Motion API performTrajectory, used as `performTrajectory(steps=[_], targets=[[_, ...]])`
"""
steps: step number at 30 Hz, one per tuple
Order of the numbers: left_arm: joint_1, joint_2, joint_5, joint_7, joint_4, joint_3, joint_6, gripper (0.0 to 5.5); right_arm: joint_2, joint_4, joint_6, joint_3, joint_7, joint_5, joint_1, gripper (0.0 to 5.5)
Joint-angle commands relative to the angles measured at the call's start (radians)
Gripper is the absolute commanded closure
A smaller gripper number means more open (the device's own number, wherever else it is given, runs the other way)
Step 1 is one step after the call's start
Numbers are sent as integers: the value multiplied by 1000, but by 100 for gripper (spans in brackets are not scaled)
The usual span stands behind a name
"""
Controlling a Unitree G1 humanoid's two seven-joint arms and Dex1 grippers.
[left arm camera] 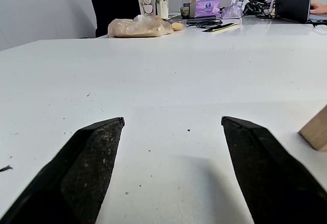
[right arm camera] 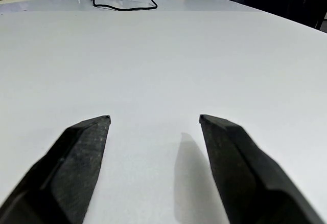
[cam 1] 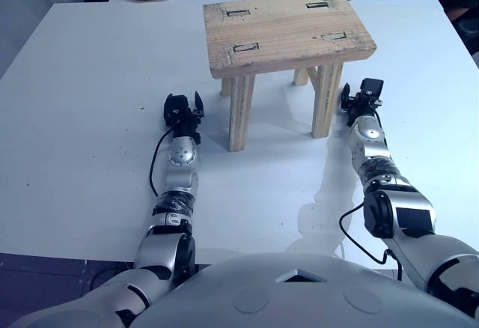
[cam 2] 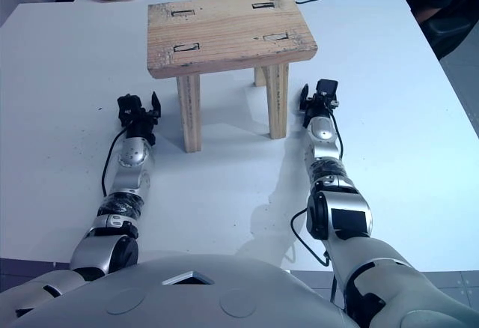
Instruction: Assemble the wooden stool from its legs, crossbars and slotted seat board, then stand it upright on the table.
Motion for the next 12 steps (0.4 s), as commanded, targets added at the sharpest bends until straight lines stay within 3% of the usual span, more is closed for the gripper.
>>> performTrajectory(steps=[1,5,12], targets=[[18,5,12,9,2,2,3,197,33,-28,38,-34,-24,42,-48,230],[14,10,27,6,-7,-9,12,197,124,-125,140,-136,13,217,-97,230],[2,23,41,-9,8,-17,12,197,240,-167,127,-17,-28,117,-175,230]])
